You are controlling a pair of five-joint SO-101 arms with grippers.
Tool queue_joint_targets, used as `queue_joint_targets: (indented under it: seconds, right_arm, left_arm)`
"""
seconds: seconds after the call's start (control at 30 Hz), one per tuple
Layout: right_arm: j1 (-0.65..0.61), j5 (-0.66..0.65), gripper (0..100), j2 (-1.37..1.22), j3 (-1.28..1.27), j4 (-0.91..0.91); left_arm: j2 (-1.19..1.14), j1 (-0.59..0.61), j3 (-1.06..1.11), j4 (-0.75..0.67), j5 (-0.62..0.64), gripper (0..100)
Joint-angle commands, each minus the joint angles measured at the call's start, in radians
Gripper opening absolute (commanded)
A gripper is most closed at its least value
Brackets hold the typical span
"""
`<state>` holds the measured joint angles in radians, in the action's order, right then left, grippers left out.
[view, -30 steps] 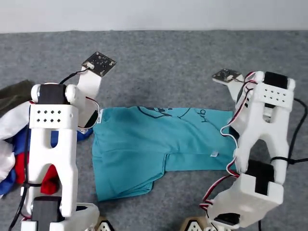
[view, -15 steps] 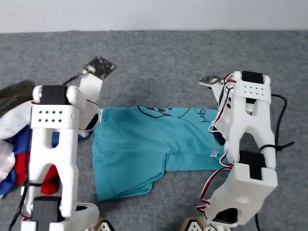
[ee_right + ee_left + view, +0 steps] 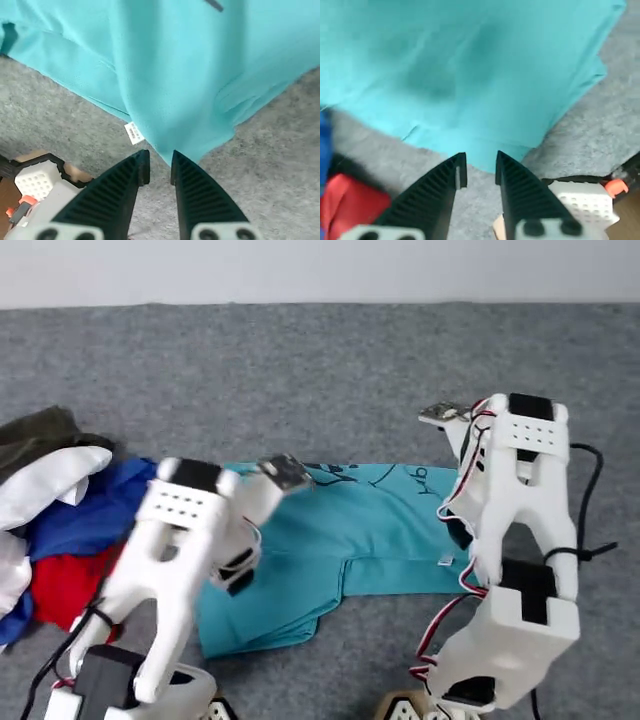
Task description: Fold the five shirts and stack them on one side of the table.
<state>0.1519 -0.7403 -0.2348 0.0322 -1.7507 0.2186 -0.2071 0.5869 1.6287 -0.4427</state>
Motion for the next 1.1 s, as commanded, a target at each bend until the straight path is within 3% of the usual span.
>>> queue_joint_targets:
  seconds: [0.0,0.23,0.6,1.07]
  right_arm:
    - [0.05,0.014,7.8,0.061,0.006,-0.039]
    - [0.153,0.011,7.8,0.061,0.006,-0.039]
    - [0.163,0.031,7.8,0.062,0.006,-0.041]
    - [0.16,0.052,7.8,0.062,0.006,-0.041]
  left_arm:
    - [0.034,-0.04,0.054,-0.032,-0.012,12]
    - [0.035,-0.043,0.114,-0.052,-0.061,21]
    - [0.034,-0.1,0.237,-0.195,-0.061,21]
    - [0.034,-0.106,0.325,-0.301,-0.066,9]
